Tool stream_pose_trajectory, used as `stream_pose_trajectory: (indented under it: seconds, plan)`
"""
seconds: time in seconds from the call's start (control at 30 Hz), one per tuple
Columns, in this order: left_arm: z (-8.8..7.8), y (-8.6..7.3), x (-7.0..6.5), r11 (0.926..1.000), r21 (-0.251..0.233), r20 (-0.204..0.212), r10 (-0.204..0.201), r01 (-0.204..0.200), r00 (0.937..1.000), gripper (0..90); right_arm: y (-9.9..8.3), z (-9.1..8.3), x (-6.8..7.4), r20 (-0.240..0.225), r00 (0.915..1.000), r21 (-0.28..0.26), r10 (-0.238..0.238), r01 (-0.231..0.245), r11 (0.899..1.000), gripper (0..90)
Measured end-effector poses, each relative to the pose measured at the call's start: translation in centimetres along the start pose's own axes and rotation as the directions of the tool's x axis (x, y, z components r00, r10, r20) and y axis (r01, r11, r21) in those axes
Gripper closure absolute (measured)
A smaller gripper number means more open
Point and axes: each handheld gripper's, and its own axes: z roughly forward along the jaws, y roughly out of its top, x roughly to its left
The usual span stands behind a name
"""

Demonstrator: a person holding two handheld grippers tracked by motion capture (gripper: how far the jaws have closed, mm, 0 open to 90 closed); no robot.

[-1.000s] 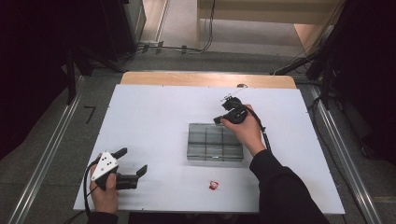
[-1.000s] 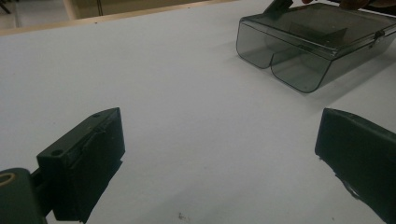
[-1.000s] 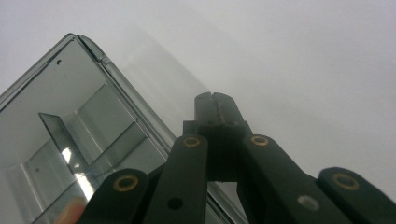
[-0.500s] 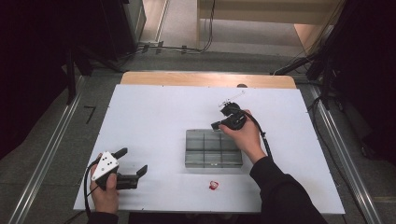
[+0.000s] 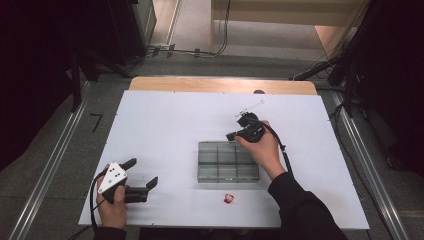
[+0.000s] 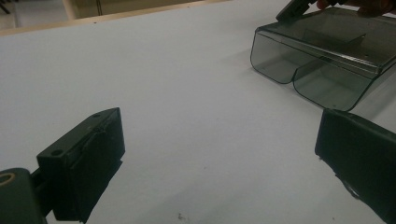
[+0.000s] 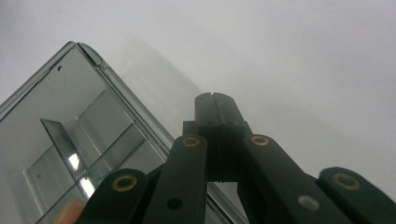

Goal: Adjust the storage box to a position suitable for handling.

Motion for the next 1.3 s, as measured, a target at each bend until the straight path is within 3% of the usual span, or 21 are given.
stream_pose_trajectory:
  seconds: [0.03,0.23,0.33,0.43,0.57,0.8,0.97,1.03,1.17,1.3]
  plan:
    - [0.0,0.0,0.0,1.0,0.0,0.0,0.0,0.0,1.0,1.6,0.0,-0.1,0.0,-0.003,1.0,-0.013,0.004,-0.004,1.0,78.7]
    - [0.1,0.0,-0.1,1.0,0.006,0.0,0.007,-0.007,1.0,1.6,-0.7,-1.4,0.5,0.027,0.9995,-0.091,-0.014,0.016,0.996,62.1]
    - [0.0,0.0,-0.1,0.9999,0.007,0.001,0.008,-0.008,1.0,1.6,-1.2,-2.2,1.0,0.028,0.9992,-0.137,-0.03,0.033,0.99,49.4]
    - [0.0,0.0,-0.1,0.9999,0.008,0.001,0.009,-0.009,1.0,1.6,-1.7,-3.1,1.5,0.062,0.9973,-0.176,-0.038,0.049,0.983,38.4]
    - [0.1,0.0,-0.1,0.9999,0.009,0.0,0.008,-0.008,1.0,1.6,-2.6,-4.0,1.9,0.046,0.9976,-0.212,-0.052,0.06,0.975,26.4]
    - [0.1,0.0,-0.1,0.9999,0.014,-0.004,0.01,-0.01,0.9999,1.6,-4.6,-5.1,2.0,0.002,0.9986,-0.268,-0.053,0.052,0.962,17.1]
    - [0.1,0.0,-0.2,0.9998,0.014,-0.006,0.011,-0.011,0.9999,1.6,-5.9,-5.8,2.0,-0.008,0.9981,-0.302,-0.061,0.056,0.952,7.6]
    - [0.1,0.0,-0.2,0.9998,0.015,-0.006,0.013,-0.013,0.9999,1.6,-6.5,-6.1,2.1,-0.005,0.9976,-0.314,-0.069,0.064,0.947,7.5]
    - [0.1,0.0,-0.2,0.9998,0.015,-0.005,0.015,-0.015,0.9999,1.6,-7.4,-6.4,2.3,-0.067,0.9924,-0.334,-0.104,0.076,0.94,0.0]
    - [0.1,0.0,-0.2,0.9998,0.016,-0.006,0.016,-0.016,0.9999,1.6,-8.5,-6.8,2.6,-0.05,0.9926,-0.361,-0.111,0.085,0.929,0.0]
